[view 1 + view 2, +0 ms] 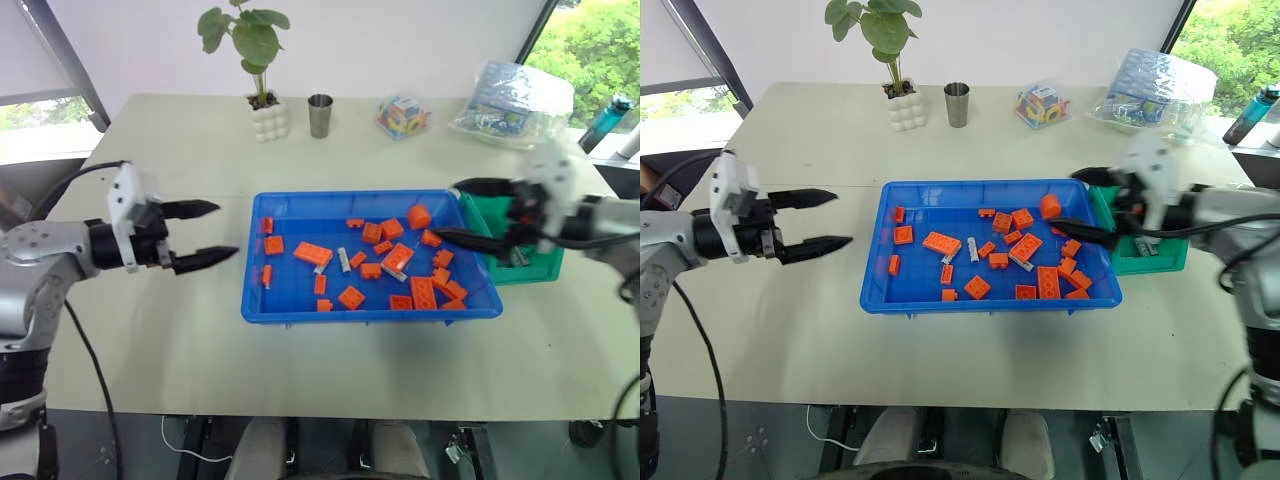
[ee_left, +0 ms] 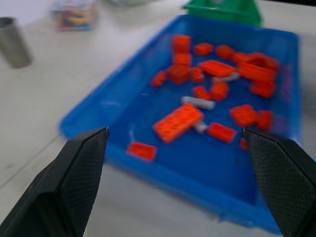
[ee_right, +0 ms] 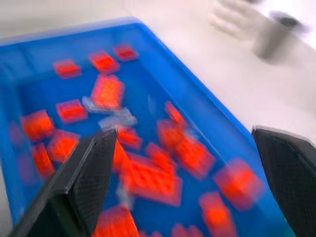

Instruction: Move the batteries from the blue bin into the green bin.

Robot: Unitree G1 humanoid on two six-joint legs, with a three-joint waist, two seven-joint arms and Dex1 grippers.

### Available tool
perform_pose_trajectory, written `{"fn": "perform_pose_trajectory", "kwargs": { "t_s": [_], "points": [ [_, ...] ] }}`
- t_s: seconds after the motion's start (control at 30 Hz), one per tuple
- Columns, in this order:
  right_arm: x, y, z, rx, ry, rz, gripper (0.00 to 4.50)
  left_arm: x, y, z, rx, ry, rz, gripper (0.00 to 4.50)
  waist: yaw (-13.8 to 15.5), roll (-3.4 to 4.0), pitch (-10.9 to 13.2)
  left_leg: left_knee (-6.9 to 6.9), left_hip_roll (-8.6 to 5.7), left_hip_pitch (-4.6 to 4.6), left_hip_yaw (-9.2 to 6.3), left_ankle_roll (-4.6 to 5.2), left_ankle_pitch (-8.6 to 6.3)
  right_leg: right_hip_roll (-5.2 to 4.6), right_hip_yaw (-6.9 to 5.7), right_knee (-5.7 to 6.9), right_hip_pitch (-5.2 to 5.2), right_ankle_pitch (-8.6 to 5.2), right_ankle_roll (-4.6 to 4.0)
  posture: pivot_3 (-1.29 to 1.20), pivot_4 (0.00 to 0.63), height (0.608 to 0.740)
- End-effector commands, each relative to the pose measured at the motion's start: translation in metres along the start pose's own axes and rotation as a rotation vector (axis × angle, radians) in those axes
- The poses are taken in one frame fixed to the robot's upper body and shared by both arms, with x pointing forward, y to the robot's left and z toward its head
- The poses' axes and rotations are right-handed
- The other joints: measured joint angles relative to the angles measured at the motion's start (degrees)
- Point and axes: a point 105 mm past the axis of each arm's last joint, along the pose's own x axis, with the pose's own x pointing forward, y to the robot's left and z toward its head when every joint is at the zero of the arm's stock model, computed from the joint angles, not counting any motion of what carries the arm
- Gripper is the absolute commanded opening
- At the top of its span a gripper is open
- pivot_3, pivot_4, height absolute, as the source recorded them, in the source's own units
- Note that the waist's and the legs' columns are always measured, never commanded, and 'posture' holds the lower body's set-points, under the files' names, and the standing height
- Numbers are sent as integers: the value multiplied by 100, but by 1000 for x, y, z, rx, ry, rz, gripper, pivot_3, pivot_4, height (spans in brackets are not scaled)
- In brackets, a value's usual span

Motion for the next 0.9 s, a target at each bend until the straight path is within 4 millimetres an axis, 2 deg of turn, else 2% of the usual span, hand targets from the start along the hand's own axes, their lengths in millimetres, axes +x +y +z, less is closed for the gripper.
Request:
{"fn": "perform_pose_trajectory", "kwargs": {
  "t_s": [0.03,0.07,0.27,0.37,0.5,0.73,0.9],
  "points": [
    [50,22,7,-18,23,92,4487,2,-14,6,38,22,-82,4500,10,4,3,0,-1,-3,0,0,0,0,-1,1,-2,0,0,0,150,699],
    [66,30,9,-28,33,122,4487,3,-15,5,42,32,-91,4500,-4,3,3,1,-2,-4,0,0,0,0,-1,2,-4,0,0,0,150,699],
    [121,56,14,-74,85,203,4487,3,-17,0,38,49,-92,4500,0,4,7,1,-10,-10,-3,-2,2,6,-6,6,-10,0,0,0,150,699],
    [134,57,10,-80,113,201,4487,4,-18,0,37,46,-90,4500,16,4,7,1,-11,-10,-4,-2,2,7,-8,9,-10,0,0,0,150,699],
    [150,47,8,-65,138,165,4487,7,-21,0,38,38,-88,4500,-24,4,7,0,-12,-10,-3,-3,2,9,-10,11,-13,0,0,0,150,699],
    [164,34,-5,-30,186,128,4487,10,-21,1,48,23,-80,4500,-112,4,7,-2,-11,-10,-4,-4,2,11,-10,24,-19,0,0,0,150,699],
    [168,40,-12,-11,194,153,4487,11,-21,2,55,17,-78,4500,-103,5,8,-2,-11,-10,-2,-4,2,10,-9,24,-21,0,0,0,150,699]
  ]
}}
